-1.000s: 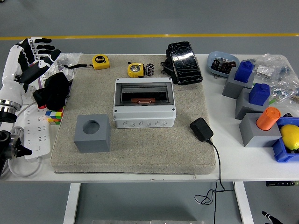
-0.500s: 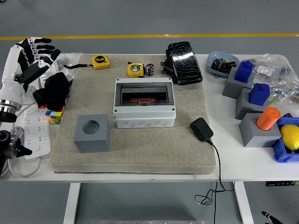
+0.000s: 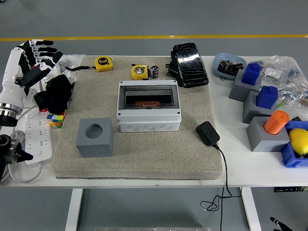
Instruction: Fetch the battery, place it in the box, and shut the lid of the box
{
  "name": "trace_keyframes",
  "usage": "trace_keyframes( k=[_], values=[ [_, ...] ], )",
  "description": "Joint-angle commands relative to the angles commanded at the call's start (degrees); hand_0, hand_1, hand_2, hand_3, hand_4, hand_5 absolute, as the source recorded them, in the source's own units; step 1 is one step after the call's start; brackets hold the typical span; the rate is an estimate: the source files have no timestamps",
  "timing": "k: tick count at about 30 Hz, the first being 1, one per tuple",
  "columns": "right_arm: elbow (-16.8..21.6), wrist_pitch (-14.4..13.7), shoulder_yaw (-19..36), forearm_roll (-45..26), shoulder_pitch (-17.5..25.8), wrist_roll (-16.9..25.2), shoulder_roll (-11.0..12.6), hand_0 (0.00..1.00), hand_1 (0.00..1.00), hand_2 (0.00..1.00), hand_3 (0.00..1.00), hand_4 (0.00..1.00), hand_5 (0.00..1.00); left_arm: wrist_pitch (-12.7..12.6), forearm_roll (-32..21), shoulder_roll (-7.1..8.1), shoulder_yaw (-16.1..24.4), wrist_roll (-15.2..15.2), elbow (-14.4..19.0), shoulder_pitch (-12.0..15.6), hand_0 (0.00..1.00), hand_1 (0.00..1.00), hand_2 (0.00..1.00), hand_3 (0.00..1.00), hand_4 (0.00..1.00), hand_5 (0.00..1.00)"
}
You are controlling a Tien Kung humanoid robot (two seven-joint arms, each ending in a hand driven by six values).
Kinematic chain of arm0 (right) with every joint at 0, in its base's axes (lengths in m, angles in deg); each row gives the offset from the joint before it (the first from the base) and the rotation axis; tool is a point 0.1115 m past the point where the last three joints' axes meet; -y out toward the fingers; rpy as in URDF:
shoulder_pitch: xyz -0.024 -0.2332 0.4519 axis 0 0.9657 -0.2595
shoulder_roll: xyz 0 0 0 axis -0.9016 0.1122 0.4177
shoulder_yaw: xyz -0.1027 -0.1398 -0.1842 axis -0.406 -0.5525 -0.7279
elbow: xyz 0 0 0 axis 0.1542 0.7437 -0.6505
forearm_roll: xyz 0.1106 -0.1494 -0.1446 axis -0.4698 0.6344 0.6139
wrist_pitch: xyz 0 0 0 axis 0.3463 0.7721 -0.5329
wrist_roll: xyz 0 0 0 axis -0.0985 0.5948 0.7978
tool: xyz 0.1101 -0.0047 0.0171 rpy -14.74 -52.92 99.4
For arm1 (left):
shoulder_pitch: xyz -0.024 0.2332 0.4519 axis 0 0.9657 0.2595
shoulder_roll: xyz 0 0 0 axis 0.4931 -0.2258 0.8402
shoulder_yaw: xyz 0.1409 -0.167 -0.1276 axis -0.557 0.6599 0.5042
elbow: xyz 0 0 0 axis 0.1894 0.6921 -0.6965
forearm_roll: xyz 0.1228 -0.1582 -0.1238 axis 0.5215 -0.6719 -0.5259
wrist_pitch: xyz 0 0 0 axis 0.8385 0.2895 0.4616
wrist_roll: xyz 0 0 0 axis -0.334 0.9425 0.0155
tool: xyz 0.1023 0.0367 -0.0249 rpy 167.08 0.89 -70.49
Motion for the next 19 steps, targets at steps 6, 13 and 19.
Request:
trace_keyframes(
  k=[6, 13, 19],
  values=[
    [-0.06, 0.06, -0.03, -0.01, -0.06, -0.1, 0.19, 0.653, 0.672, 0.691, 0.627, 0.955, 0.561, 0.07, 0.0, 0.21, -0.25, -0.09, 0.01, 0.0, 0.443, 0.568, 0.567, 0.602, 0.998, 0.492],
    [0.15, -0.17, -0.11, -0.13, -0.3, -0.11, 0.41, 0.653, 0.672, 0.691, 0.628, 0.955, 0.561, 0.12, 0.01, 0.32, -0.58, -0.12, 0.0, -0.21, 0.442, 0.568, 0.566, 0.602, 0.998, 0.491],
    [0.07, -0.11, -0.19, -0.18, -0.1, -0.05, 0.2, 0.653, 0.672, 0.691, 0.628, 0.955, 0.561, 0.17, 0.05, 0.31, -0.52, -0.18, -0.02, 0.01, 0.442, 0.568, 0.566, 0.602, 0.998, 0.491]
  ],
)
